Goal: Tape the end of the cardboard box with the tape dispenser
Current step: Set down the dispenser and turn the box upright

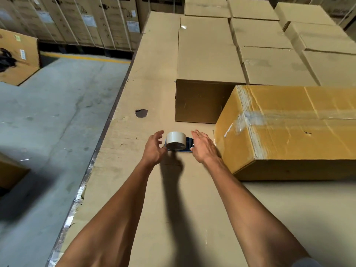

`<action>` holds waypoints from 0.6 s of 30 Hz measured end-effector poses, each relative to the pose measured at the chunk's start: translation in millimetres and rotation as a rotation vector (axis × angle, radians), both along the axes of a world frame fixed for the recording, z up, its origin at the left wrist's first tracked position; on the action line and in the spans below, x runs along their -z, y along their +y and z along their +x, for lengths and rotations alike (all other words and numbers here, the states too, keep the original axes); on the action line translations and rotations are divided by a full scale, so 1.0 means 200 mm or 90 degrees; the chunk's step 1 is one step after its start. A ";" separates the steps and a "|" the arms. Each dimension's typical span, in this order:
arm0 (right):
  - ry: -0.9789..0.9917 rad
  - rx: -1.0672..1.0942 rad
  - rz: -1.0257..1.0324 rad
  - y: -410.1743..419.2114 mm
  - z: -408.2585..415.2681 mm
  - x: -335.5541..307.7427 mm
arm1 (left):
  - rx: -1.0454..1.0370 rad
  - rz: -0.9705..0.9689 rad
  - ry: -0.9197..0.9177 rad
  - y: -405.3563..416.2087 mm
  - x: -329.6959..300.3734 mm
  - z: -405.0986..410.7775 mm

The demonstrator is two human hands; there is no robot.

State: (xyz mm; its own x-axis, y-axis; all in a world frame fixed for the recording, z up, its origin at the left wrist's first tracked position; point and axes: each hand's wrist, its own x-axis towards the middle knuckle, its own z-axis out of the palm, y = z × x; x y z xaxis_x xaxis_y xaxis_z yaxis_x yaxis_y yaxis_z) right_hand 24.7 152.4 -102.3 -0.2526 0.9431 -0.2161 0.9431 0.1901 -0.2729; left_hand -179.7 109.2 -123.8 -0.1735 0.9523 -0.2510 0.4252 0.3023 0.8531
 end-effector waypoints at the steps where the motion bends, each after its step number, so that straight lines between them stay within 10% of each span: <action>1: 0.014 0.005 0.025 -0.02 0.00 -0.05 | -0.016 0.024 0.016 -0.02 -0.03 0.02; 12: 0.114 0.032 0.400 -0.27 0.32 -0.76 | 0.075 0.231 -0.051 -0.18 -0.46 0.55; 18: 0.015 0.088 0.239 -0.46 0.84 -0.83 | 0.216 0.296 -0.038 -0.29 -0.58 0.85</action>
State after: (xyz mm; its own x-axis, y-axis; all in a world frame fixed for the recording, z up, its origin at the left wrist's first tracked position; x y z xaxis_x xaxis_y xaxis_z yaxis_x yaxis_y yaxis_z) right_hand 192.4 60.9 63.0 -0.1185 0.9809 0.1542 0.9611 0.1524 -0.2304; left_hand -9.0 50.6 -7.4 0.1632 0.9645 0.2074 0.3794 -0.2554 0.8893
